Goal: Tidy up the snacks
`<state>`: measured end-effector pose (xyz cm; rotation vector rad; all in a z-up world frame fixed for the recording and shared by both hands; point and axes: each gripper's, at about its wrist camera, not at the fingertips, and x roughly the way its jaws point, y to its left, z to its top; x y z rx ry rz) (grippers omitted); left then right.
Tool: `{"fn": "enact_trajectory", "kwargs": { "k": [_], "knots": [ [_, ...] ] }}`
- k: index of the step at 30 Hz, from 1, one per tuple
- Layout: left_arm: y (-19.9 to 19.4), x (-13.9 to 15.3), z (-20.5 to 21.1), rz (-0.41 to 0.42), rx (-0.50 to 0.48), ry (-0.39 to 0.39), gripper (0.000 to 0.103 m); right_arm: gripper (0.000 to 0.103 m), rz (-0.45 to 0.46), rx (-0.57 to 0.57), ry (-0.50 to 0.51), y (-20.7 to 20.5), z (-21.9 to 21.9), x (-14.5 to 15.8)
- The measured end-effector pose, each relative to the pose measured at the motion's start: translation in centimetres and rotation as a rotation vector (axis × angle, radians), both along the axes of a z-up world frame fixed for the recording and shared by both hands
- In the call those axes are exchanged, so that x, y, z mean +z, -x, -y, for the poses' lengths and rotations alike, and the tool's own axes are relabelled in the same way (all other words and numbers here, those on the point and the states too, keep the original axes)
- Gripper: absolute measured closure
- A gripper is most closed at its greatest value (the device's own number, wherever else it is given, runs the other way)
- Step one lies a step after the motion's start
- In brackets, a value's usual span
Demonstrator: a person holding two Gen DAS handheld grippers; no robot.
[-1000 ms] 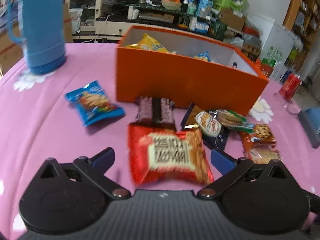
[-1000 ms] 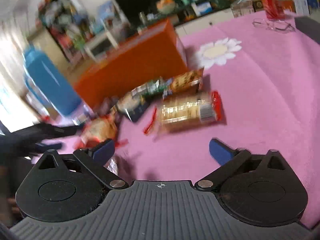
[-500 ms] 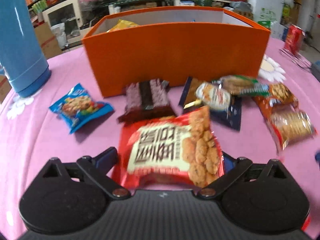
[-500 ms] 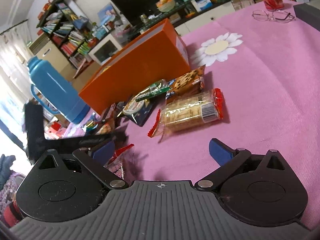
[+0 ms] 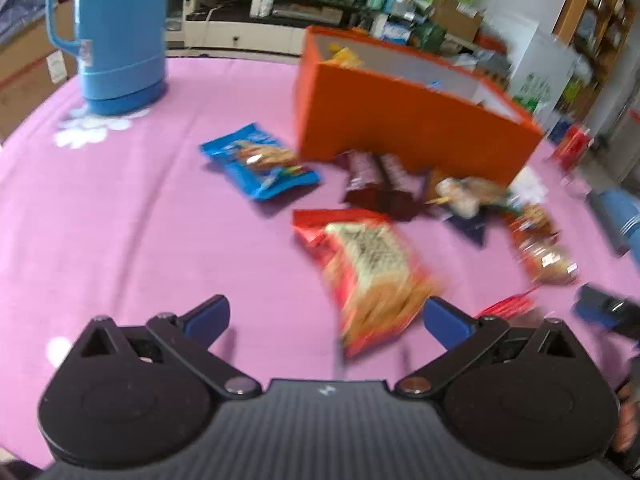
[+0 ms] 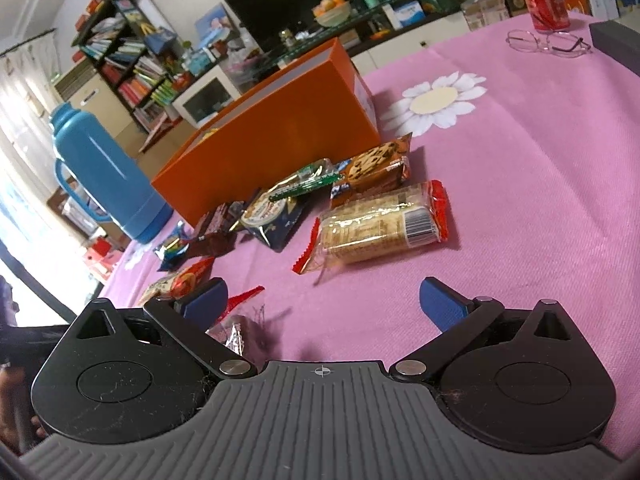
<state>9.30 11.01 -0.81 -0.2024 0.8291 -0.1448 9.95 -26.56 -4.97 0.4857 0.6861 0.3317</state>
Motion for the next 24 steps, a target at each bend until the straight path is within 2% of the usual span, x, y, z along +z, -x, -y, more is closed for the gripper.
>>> {"fn": "enact_trajectory", "kwargs": {
  "k": [5, 8, 13, 17, 21, 22, 23, 24],
  "knots": [
    [-1.4, -0.1, 3.1, 0.021, 0.033, -0.014, 0.001, 0.011, 0.011, -0.002, 0.012, 0.3, 0.0, 0.2],
    [-1.7, -0.6, 4.0, 0.019, 0.033, -0.012, 0.001, 0.011, 0.050, 0.055, 0.049, 0.9, -1.3, 0.9],
    [-2.7, -0.7, 4.6, 0.023, 0.044, -0.029, 0.001, 0.012, 0.109, 0.238, 0.228, 2.2, -7.0, 1.4],
    [-5.6, -2.0, 5.7, -0.031, 0.046, -0.036, 0.001, 0.016, 0.108, 0.286, 0.288, 2.2, -9.4, 0.9],
    [-6.3, -2.7, 7.0, -0.030, 0.070, -0.153, 0.001, 0.041, 0.125, 0.301, 0.389, 2.4, -10.8, 0.4],
    [-6.1, -2.9, 7.1, -0.025, 0.073, -0.175, 0.001, 0.053, 0.137, 0.304, 0.429, 2.6, -11.1, 0.4],
    [-6.0, -3.0, 7.2, -0.019, 0.072, -0.196, 0.002, 0.058, 0.146, 0.305, 0.452, 2.8, -11.1, 0.3],
    [-5.8, -3.1, 7.3, -0.014, 0.068, -0.224, 0.004, 0.058, 0.151, 0.309, 0.460, 2.8, -11.1, 0.3]
  ]
}}
